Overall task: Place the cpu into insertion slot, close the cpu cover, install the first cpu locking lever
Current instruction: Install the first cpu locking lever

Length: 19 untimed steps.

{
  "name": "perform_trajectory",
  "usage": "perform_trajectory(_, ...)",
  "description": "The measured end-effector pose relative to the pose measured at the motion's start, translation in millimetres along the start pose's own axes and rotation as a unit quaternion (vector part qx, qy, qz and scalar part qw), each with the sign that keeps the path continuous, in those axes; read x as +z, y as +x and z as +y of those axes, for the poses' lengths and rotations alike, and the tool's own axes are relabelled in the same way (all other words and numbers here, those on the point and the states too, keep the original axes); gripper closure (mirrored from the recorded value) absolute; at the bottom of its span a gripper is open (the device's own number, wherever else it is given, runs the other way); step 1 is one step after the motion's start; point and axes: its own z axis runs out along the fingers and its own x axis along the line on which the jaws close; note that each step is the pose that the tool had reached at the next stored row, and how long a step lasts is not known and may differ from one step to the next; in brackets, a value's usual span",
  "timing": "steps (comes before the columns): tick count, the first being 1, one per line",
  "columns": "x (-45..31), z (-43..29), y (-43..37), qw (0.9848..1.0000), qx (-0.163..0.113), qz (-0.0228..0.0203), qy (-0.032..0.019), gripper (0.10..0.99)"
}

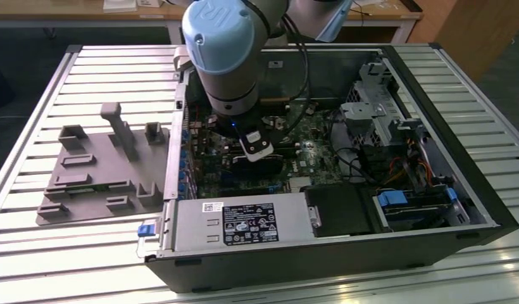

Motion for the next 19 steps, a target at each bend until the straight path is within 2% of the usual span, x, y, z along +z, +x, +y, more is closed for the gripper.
perform_trajectory(4, -4.2, 1.3, -0.3, 1.0, 0.0, -0.0001, 0.0, 0.984)
perform_trajectory(14, -21.2, 6.6, -1.8, 1.0, 0.0, -0.0001, 0.0001, 0.984)
perform_trajectory(19, -22.2, 7.5, -4.6, 1.0, 0.003, -0.002, 0.0053, 0.984)
